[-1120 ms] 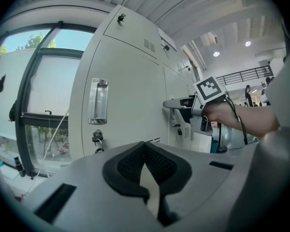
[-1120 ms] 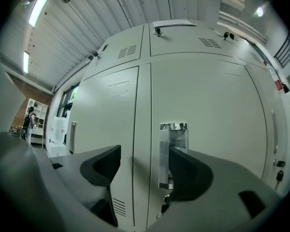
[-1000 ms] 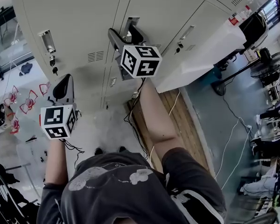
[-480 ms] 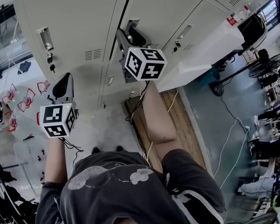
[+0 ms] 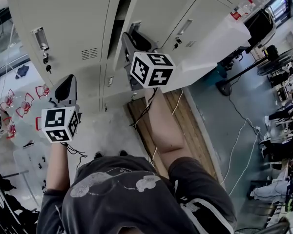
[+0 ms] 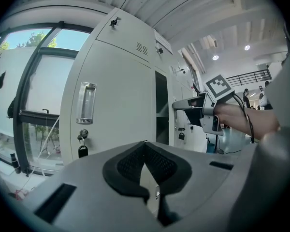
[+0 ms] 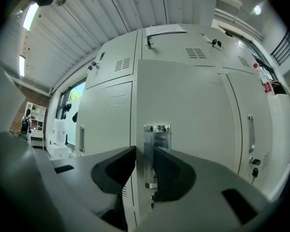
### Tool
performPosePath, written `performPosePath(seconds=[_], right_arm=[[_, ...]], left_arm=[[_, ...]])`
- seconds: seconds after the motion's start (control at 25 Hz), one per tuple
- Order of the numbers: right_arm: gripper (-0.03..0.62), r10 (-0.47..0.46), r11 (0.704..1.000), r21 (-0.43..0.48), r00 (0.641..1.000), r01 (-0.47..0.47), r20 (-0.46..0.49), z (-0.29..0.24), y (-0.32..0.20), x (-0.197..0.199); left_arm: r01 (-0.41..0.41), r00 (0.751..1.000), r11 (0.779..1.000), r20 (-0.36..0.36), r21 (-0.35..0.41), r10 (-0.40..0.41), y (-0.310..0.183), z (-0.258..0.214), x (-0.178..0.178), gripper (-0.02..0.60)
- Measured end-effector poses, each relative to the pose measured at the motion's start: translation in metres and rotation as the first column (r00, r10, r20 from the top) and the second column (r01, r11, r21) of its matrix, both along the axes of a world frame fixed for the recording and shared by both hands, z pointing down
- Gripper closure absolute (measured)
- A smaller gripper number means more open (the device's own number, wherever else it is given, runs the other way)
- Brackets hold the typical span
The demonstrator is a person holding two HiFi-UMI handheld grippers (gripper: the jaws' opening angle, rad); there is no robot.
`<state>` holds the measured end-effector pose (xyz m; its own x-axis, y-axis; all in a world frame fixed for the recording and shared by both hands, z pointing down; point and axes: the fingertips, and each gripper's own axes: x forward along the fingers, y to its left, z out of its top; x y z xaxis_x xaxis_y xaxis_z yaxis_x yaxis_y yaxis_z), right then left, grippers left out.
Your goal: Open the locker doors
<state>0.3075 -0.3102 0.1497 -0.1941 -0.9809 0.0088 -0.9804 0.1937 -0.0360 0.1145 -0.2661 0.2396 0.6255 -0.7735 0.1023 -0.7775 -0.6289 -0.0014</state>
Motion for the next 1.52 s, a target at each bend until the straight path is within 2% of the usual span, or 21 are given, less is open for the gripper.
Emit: performPosePath(seconds=[0.24,0.44,0.72,1.08,1.16,1.2,1.36,1.52], right_arm=[[0.464,-0.043,0.999,0.004,0.999,0.043,-0.001,-0.001,0.024,0.008],[0.464,-0.129,0.991,0.020,0.992,0.129,0.006,-0.001,0.044,0.017],[0.464,-0.277,0.960,0.045,0.961,0.277,0.010,-0.002,0.078,0.038],[0.468,-0.371,0.927,0.065,0.929,0.369,0.006,-0.002,0.117,0.070],[0.496,-0.399,0.914,0.078,0.917,0.398,0.000,-0.003,0.125,0.074],[0.565,-0.407,0.910,0.086,0.913,0.406,-0.004,-0.004,0.128,0.076],[0.565,-0.398,0.913,0.068,0.915,0.402,-0.066,0.002,0.131,0.080],[0.565,-0.404,0.911,0.071,0.913,0.407,-0.055,0.010,0.135,0.082]], left_arm=[[-0.026,1.000,1.000,0.006,0.006,0.026,0.009,-0.003,0.018,0.572],[-0.059,0.998,0.998,0.011,0.008,0.059,0.018,-0.004,0.040,0.572],[-0.109,0.994,0.994,0.021,0.007,0.108,0.033,-0.002,0.079,0.573],[-0.150,0.988,0.988,0.029,0.015,0.150,0.053,-0.003,0.127,0.572],[-0.152,0.988,0.988,0.029,0.015,0.152,0.057,-0.003,0.136,0.573],[-0.152,0.988,0.988,0.028,0.015,0.151,0.058,-0.003,0.140,0.572],[-0.134,0.991,0.991,0.022,0.011,0.134,0.062,-0.003,0.149,0.572],[-0.103,0.994,0.995,0.028,0.003,0.103,0.064,0.000,0.148,0.572]])
